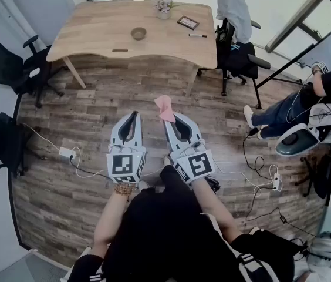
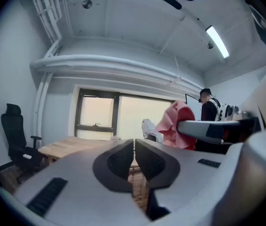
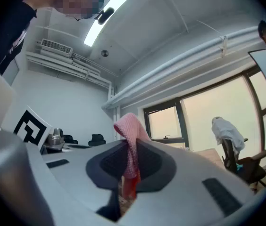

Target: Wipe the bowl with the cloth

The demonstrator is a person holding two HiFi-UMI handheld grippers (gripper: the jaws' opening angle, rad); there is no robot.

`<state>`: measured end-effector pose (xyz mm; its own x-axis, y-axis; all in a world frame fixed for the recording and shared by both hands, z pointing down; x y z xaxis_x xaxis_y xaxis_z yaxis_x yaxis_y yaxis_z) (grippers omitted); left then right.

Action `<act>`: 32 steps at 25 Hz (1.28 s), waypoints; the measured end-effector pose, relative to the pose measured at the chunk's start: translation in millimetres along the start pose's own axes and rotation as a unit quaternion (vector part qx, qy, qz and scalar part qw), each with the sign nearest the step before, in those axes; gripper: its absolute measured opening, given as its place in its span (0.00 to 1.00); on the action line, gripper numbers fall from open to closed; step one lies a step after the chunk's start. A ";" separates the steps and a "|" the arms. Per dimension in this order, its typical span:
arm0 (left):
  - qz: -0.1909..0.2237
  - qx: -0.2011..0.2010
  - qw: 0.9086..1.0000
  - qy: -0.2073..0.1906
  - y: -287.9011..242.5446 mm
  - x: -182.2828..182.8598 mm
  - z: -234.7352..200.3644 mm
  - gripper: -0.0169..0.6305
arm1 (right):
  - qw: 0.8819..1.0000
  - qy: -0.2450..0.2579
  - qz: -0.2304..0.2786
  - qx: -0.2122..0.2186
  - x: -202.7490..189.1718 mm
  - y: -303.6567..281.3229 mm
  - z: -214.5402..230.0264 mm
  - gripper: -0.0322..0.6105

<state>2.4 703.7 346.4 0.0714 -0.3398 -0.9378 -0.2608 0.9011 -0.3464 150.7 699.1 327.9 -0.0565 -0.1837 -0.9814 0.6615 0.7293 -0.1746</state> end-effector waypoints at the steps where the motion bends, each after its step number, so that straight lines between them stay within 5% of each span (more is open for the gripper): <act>1: -0.003 0.001 1.000 0.003 -10.4 2.4 2.5 0.05 | 1.000 -0.002 0.000 0.001 0.0 -3.4 11.5 0.08; 17: -0.036 0.062 0.997 0.033 -108.0 18.3 -13.2 0.05 | 0.998 -0.050 -0.032 0.033 -14.0 -87.1 149.9 0.09; 32: -0.045 -0.003 0.998 0.051 -258.8 43.6 -154.8 0.05 | 0.993 -0.001 -0.117 -0.014 14.4 -262.1 205.8 0.09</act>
<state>-76.0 414.1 398.9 -0.0039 -0.4451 -0.8955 -0.2640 0.8642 -0.4284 130.4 369.7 376.1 -0.2053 -0.3508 -0.9137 0.6090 0.6850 -0.3999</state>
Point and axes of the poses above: the fingertips, and each gripper's own axes: y backward along the fingers, z to its right, x out of its top, the point moved 6 cm from there along y, backward along the fingers, and after that the axes turned 15 degrees about -z, right-handed, at the moved point
